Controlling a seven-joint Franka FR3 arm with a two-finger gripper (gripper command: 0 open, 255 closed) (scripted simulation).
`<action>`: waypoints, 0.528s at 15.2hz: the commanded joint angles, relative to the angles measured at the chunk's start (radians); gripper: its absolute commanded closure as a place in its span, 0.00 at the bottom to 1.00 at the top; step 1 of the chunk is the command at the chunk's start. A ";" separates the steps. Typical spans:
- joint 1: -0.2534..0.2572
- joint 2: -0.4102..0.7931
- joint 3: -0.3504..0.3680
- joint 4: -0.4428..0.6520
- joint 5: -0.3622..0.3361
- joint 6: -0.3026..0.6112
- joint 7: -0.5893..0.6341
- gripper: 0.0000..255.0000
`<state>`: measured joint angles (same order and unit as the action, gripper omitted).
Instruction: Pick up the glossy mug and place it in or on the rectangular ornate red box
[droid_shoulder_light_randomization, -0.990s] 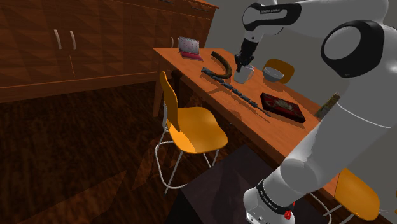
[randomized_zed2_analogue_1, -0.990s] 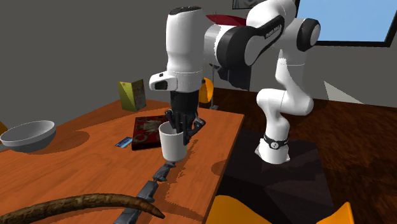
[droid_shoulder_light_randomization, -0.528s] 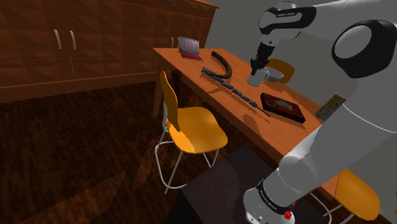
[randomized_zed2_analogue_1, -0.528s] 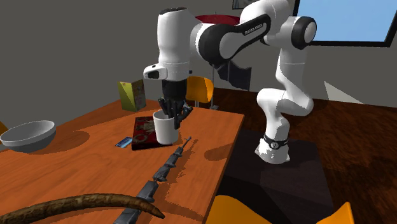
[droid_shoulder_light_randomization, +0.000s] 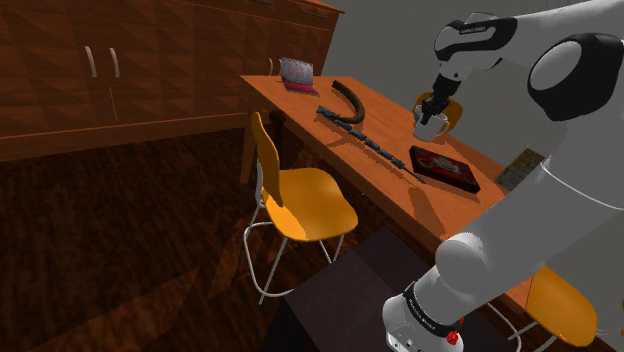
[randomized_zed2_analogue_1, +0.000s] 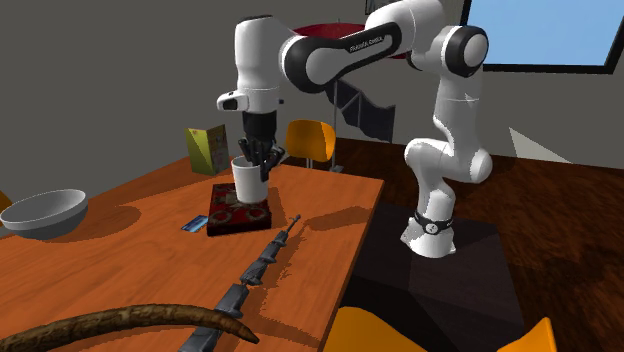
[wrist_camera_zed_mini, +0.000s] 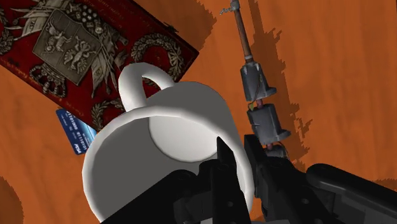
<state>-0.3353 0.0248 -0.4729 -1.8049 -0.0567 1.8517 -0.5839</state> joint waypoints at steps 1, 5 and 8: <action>-0.025 0.005 -0.023 0.010 0.005 -0.003 -0.051 1.00; -0.078 0.035 -0.069 0.049 0.025 -0.010 -0.154 1.00; -0.122 0.069 -0.102 0.091 0.049 -0.019 -0.236 1.00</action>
<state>-0.4436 0.0951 -0.5644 -1.7232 -0.0092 1.8408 -0.7929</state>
